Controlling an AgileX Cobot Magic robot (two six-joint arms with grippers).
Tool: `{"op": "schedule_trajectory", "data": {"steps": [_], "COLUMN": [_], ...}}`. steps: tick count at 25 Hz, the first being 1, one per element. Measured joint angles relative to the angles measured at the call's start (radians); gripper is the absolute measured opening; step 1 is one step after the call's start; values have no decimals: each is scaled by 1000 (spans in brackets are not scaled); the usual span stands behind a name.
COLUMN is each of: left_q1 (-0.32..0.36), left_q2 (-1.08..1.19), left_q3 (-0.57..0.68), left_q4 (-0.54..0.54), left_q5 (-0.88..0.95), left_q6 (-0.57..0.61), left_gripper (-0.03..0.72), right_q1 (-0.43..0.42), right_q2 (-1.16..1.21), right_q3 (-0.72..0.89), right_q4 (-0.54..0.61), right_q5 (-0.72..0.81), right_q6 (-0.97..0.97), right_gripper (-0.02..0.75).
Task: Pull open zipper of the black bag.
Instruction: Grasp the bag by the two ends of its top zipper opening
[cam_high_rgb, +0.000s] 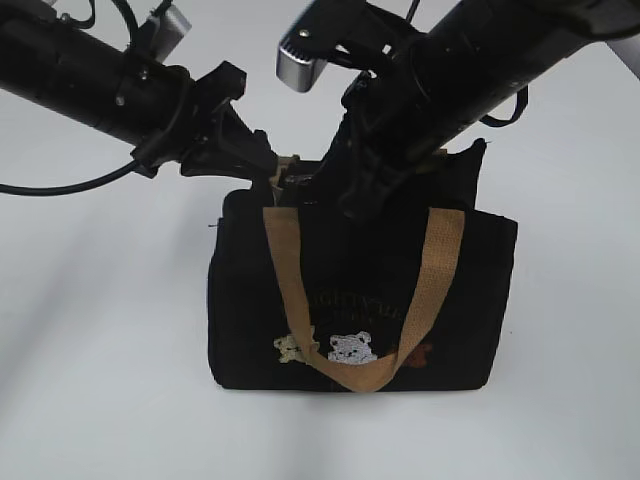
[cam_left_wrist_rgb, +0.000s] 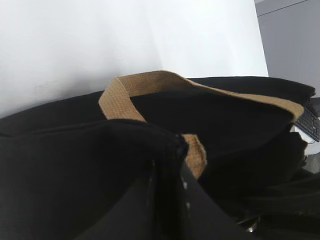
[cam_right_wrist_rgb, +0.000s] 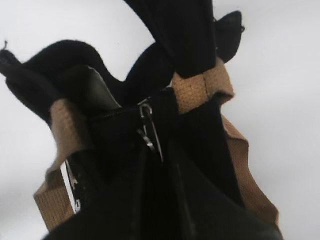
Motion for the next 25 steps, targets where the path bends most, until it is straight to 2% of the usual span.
{"op": "schedule_trajectory", "data": {"steps": [7,18,25], "left_q1": [-6,-22,-16], "left_q2": [-5,-18,-18], "left_q3": [-2,-4,-4], "left_q4": [-15,-56,-62], "left_q5": [15,82,106], "left_q6": [3,4,4], "left_gripper": [30,29,29], "right_q1": [0,9,12], "right_q2": [-47,-146,-153], "right_q3": [-1,-1,-1], "right_q4": [-33,-207,-237], "right_q5": [30,152,189], "right_q6": [45,189,280], "right_gripper": [53,53,53]}}
